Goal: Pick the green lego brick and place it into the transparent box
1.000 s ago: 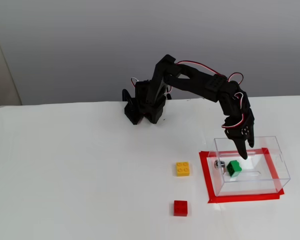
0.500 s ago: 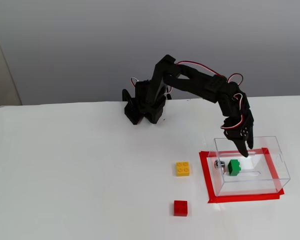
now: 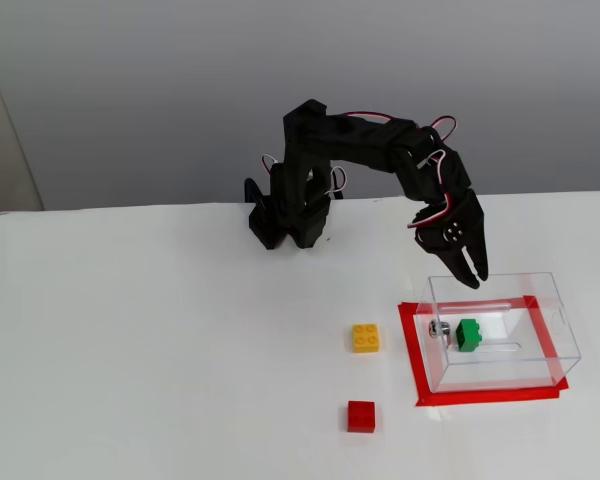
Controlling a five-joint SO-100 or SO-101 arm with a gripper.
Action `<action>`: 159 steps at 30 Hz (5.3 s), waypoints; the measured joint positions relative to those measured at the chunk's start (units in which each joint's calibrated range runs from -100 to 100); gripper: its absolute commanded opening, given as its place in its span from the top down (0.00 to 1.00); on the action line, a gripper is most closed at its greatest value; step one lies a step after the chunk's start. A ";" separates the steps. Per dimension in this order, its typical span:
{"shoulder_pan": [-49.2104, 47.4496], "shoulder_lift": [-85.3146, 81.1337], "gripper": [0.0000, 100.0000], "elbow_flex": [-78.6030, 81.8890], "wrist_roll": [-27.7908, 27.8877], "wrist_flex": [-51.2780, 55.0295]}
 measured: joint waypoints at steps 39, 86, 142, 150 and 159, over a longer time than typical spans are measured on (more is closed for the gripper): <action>50.21 -72.30 0.98 65.31 0.00 0.34; 51.82 -89.22 0.99 110.86 0.15 -0.77; 48.93 -89.22 0.99 110.24 0.10 3.43; 48.93 -89.22 0.99 110.24 0.10 3.43; 48.93 -89.22 0.99 110.24 0.10 3.43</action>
